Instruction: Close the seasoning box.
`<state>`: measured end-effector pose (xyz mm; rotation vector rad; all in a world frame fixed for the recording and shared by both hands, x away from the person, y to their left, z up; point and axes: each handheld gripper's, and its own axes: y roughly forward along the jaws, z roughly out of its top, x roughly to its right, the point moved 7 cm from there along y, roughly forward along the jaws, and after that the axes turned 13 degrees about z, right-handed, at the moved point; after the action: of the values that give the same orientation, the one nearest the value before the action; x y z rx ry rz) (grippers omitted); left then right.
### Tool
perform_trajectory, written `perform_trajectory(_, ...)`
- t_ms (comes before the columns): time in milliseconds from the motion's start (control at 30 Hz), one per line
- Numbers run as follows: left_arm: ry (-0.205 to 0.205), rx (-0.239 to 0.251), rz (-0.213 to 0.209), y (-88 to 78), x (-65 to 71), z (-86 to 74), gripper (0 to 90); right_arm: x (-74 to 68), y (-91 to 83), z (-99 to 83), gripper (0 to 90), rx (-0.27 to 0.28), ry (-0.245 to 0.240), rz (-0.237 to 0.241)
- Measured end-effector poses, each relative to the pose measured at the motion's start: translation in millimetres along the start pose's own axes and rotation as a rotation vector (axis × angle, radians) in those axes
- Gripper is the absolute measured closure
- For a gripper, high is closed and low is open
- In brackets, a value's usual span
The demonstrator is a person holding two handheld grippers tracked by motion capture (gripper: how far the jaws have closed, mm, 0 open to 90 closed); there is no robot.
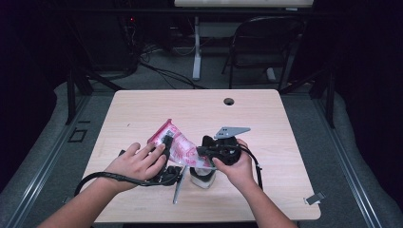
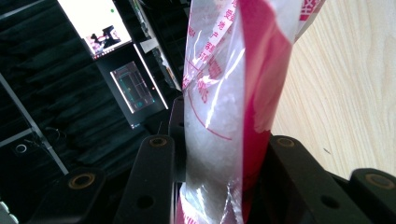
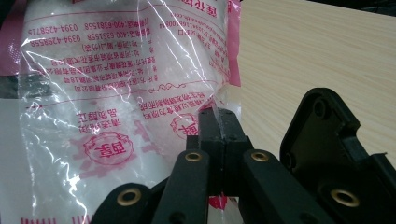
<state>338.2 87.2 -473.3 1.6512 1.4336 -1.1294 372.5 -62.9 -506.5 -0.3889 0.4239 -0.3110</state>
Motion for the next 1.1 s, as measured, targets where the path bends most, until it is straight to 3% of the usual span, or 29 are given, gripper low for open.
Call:
perform_trajectory(133, 0.017, 0.004, 0.02, 0.4, -2.2, 0.8, 72.7, 0.1, 0.4, -0.4, 90.0, 0.005, 0.003, 0.0)
perform_trajectory(700, 0.026, 0.0, 0.009, -0.7, 0.5, 1.8, 74.8, 0.5, 1.7, -3.3, 90.0, 0.008, 0.005, 0.004)
perform_trajectory(833, 0.036, 0.0, 0.022, -1.0, 0.6, 1.5, 74.9, 0.6, 2.2, -3.6, 90.0, 0.007, 0.006, 0.007)
perform_trajectory(867, 0.055, 0.006, 0.034, -1.0, -1.5, 2.2, 74.9, 0.5, 2.2, -3.7, 90.0, 0.006, 0.005, 0.007)
perform_trajectory(1100, 0.056, 0.002, 0.036, -1.5, -1.4, 2.7, 75.0, 0.9, 1.6, -4.5, 90.0, 0.009, 0.008, 0.009)
